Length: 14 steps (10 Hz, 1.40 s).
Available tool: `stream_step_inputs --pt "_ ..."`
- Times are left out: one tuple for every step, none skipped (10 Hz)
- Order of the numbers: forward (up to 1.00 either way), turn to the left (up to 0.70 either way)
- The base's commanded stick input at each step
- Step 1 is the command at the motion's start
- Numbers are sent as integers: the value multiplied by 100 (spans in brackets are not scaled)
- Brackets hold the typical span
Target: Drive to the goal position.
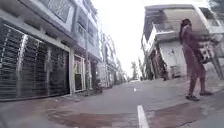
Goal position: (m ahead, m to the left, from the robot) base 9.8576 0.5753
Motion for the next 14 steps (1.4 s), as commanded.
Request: stream_step_inputs --pt "100 0" --pt "100 0" --pt "100 0" --pt "100 0" --pt "100 0" --pt "100 0" --pt "100 0" --pt "100 0" --pt "100 0" --pt "100 0" --pt "100 0" --pt "100 0" --pt "100 0" --pt "100 0"
